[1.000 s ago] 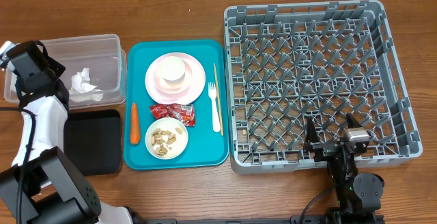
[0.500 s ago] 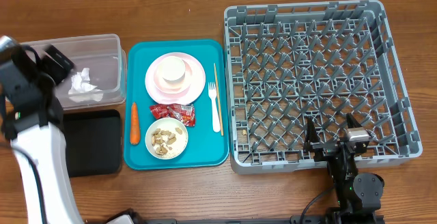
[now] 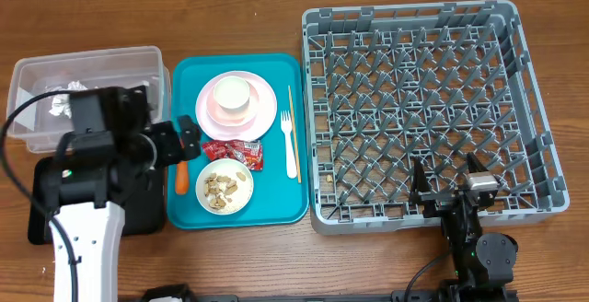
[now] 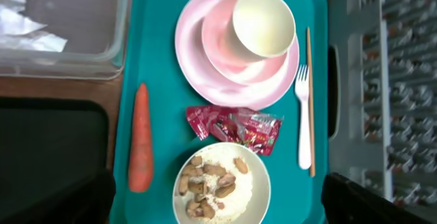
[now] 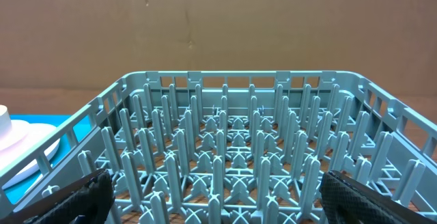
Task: Sort waste into correct bins and load items into the dishwasher
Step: 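Lower the left gripper onto the red snack wrapper and grasp it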
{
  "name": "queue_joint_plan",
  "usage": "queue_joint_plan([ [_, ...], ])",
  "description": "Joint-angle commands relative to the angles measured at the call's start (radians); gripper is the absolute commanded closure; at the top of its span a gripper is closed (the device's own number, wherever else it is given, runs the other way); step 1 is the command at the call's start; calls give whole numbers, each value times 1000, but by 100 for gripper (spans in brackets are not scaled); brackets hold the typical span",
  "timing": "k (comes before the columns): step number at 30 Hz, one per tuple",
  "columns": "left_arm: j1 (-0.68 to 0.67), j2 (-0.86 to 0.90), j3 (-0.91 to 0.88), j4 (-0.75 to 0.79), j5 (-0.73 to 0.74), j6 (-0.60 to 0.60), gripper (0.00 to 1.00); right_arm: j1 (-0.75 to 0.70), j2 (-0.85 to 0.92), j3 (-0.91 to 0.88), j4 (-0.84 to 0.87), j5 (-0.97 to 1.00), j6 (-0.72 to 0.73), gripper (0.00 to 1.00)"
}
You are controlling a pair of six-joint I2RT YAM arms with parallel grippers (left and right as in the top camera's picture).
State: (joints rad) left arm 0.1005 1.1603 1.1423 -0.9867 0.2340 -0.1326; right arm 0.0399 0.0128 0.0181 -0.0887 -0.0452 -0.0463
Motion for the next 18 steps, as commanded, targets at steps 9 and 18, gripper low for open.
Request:
queue_joint_plan([
  [9,-82,191,6,30,-58,227,12,-2,-8,-10,8,-2,-3,0],
  [18,-83,360,6,60,-57,234,18,-2,-8,-10,8,-2,-3,0],
])
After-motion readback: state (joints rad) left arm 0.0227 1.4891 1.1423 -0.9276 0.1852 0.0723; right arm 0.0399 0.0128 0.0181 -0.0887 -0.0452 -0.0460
